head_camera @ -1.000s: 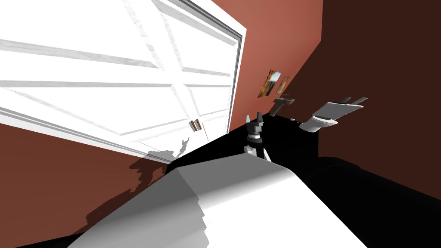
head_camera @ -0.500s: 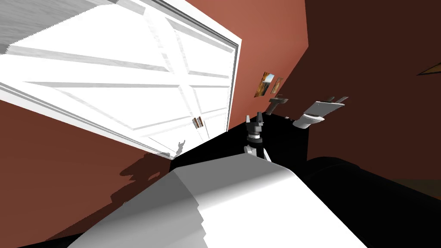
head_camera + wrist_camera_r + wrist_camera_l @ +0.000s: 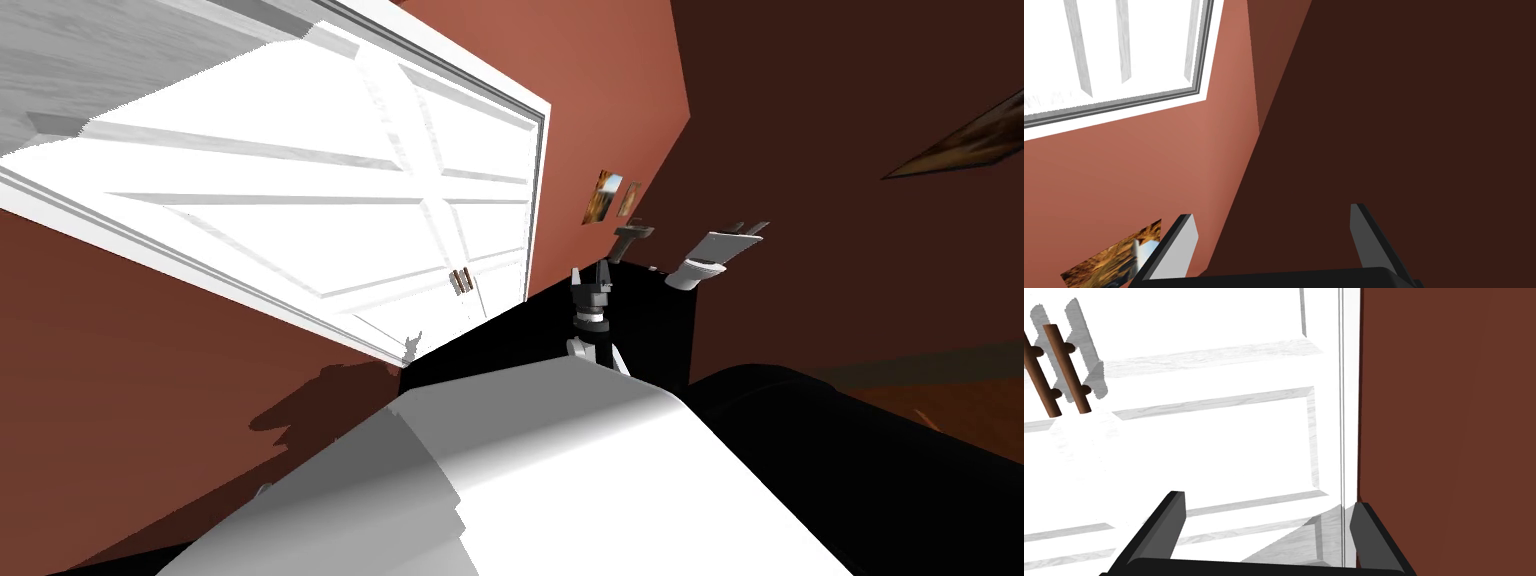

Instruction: Push the door open

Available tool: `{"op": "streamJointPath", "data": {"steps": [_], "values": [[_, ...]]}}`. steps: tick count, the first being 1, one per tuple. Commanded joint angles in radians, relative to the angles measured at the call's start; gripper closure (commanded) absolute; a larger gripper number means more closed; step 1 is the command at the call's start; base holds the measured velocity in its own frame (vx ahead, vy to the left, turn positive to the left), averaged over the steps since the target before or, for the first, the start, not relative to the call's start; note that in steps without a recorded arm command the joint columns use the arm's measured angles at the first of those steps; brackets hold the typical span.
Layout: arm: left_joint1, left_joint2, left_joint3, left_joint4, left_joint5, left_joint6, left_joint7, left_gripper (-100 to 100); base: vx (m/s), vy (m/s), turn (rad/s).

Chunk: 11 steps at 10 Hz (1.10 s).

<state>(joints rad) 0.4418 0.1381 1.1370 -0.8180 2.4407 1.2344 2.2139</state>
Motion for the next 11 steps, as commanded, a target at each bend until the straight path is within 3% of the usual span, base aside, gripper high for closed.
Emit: {"op": "streamJointPath", "data": {"steps": [1, 6, 11], "values": [[-0.008, 0.007, 0.02, 0.008, 0.013, -0.025, -0.006, -100, -0.118, 0.117, -0.174], [-0.032, 0.012, 0.067, 0.02, 0.043, -0.093, -0.016, -100, -0.038, 0.095, -0.122], [-0.066, 0.004, 0.115, 0.033, 0.076, -0.166, -0.027, -100, 0.124, 0.063, -0.172]]}}
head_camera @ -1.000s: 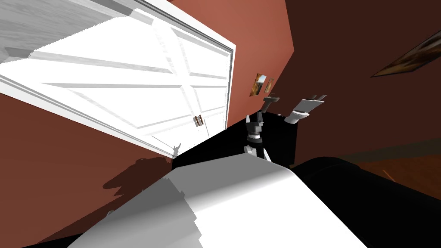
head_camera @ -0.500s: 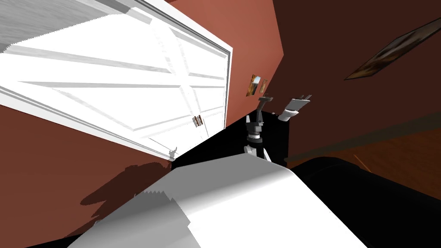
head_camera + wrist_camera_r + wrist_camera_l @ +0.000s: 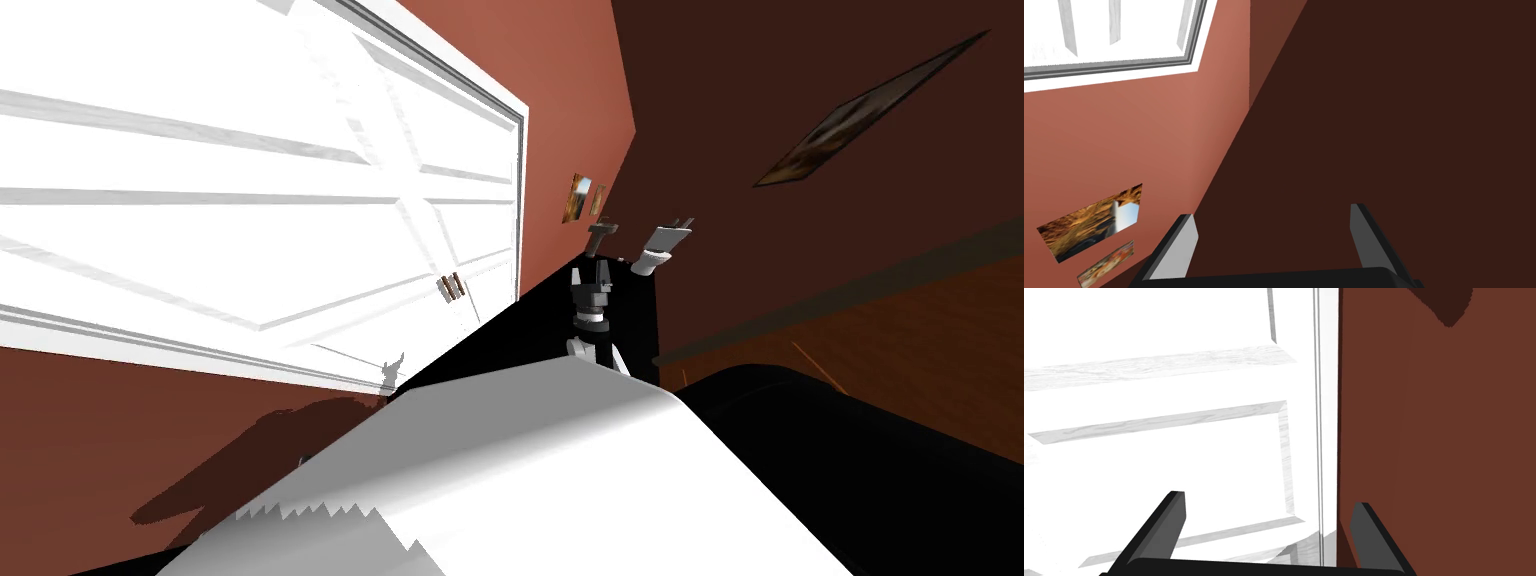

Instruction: Push the door open

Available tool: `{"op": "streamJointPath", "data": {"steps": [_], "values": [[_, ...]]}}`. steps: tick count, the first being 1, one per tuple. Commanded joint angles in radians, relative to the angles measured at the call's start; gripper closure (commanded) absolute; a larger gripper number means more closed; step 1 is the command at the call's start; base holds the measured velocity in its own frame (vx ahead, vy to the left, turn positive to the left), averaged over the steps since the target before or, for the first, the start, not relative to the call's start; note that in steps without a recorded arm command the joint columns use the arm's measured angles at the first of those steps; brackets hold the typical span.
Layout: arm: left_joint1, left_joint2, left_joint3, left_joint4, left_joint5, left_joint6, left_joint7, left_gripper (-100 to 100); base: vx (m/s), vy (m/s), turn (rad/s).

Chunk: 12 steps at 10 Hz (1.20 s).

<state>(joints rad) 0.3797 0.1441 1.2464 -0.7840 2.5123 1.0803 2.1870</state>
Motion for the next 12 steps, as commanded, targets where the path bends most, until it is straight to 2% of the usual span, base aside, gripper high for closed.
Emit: {"op": "streamJointPath", "data": {"steps": [1, 6, 12], "values": [[-0.011, -0.005, 0.013, 0.001, 0.009, -0.024, -0.001, -100, 0.196, 0.044, -0.163], [-0.044, -0.021, 0.039, 0.008, 0.029, -0.072, -0.009, -100, 0.225, 0.022, -0.152], [-0.079, -0.039, 0.05, 0.011, 0.041, -0.103, -0.014, -100, 0.241, 0.001, -0.115]]}}
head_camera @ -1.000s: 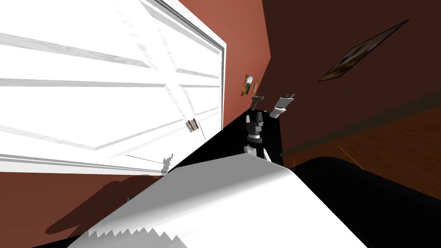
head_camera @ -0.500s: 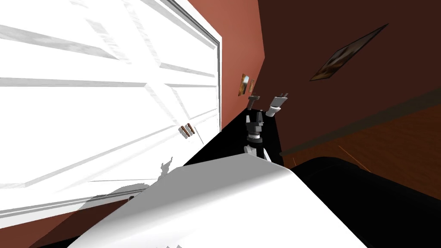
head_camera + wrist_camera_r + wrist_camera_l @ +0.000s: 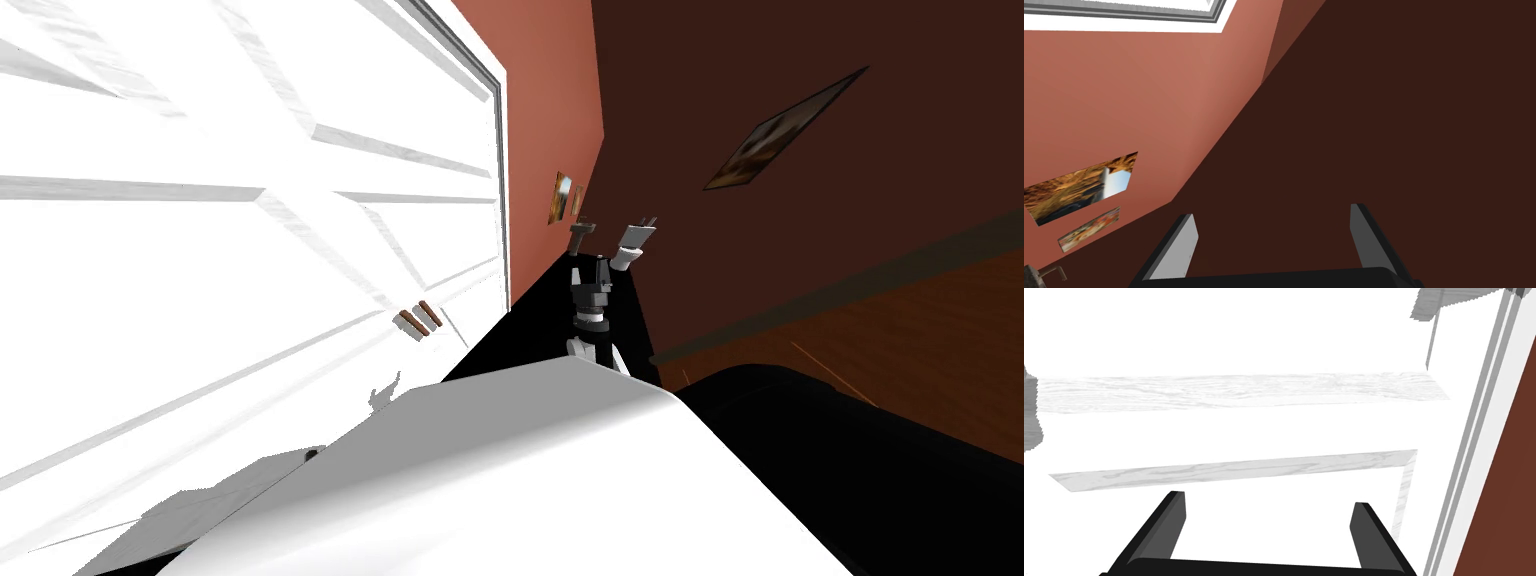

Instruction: Push the door open

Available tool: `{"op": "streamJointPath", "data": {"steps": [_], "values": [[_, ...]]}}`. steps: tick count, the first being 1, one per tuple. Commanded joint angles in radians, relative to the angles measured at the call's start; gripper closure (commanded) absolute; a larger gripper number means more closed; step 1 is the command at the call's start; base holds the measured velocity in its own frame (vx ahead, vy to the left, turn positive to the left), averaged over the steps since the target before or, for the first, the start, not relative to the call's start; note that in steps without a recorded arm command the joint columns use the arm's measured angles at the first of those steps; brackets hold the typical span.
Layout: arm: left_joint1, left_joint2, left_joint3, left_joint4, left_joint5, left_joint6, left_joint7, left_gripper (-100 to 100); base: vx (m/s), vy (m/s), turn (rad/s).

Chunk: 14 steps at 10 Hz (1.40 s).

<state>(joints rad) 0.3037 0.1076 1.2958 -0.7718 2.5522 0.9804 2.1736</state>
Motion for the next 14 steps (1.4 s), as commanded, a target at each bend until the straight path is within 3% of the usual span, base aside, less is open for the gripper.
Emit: {"op": "streamJointPath", "data": {"steps": [1, 14], "values": [[-0.01, -0.005, 0.001, 0.0, 0.002, -0.008, -0.001, -100, 0.256, -0.005, -0.093], [-0.076, -0.033, -0.014, -0.003, 0.004, -0.026, -0.005, -100, 0.241, -0.019, -0.082]]}}
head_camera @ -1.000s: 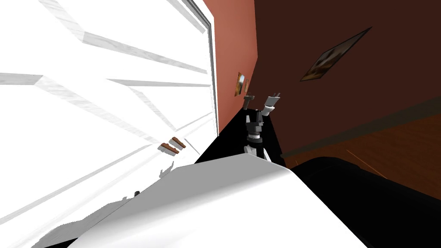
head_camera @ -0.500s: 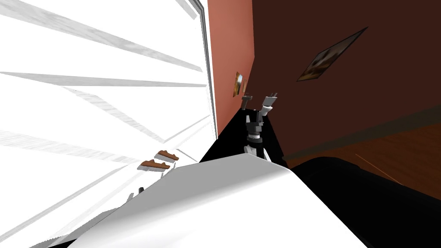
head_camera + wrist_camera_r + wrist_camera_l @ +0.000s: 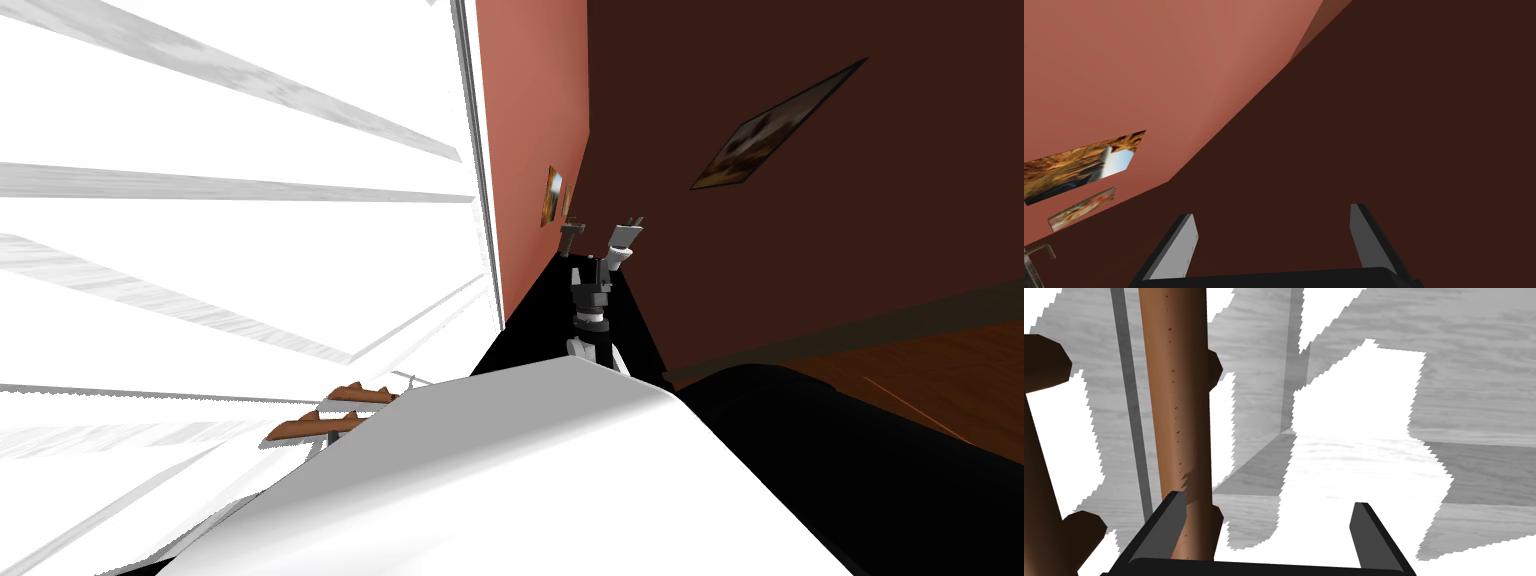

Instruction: Push the door open

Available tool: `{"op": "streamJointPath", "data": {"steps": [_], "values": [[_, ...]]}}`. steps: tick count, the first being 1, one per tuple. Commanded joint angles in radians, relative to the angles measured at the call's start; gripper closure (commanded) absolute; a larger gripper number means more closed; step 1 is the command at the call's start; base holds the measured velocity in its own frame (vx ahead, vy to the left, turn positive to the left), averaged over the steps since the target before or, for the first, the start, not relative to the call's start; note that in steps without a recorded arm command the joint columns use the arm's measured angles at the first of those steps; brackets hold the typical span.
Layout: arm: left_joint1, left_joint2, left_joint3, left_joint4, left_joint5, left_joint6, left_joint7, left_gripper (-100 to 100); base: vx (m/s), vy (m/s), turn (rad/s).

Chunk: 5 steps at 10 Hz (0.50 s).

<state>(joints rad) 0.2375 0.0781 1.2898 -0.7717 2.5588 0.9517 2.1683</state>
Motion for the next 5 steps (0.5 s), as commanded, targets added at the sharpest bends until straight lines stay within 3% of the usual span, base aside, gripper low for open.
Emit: {"op": "streamJointPath", "data": {"steps": [1, 2, 5], "values": [[0.0, 0.0, 0.0, 0.0, 0.0, 0.0, 0.0, -100, 0.081, -0.009, -0.011], [0.0, 0.0, 0.0, 0.0, 0.0, 0.0, 0.0, 100, -0.016, 0.002, 0.01], [0.0, 0.0, 0.0, 0.0, 0.0, 0.0, 0.0, 100, -0.023, 0.003, 0.001]]}}
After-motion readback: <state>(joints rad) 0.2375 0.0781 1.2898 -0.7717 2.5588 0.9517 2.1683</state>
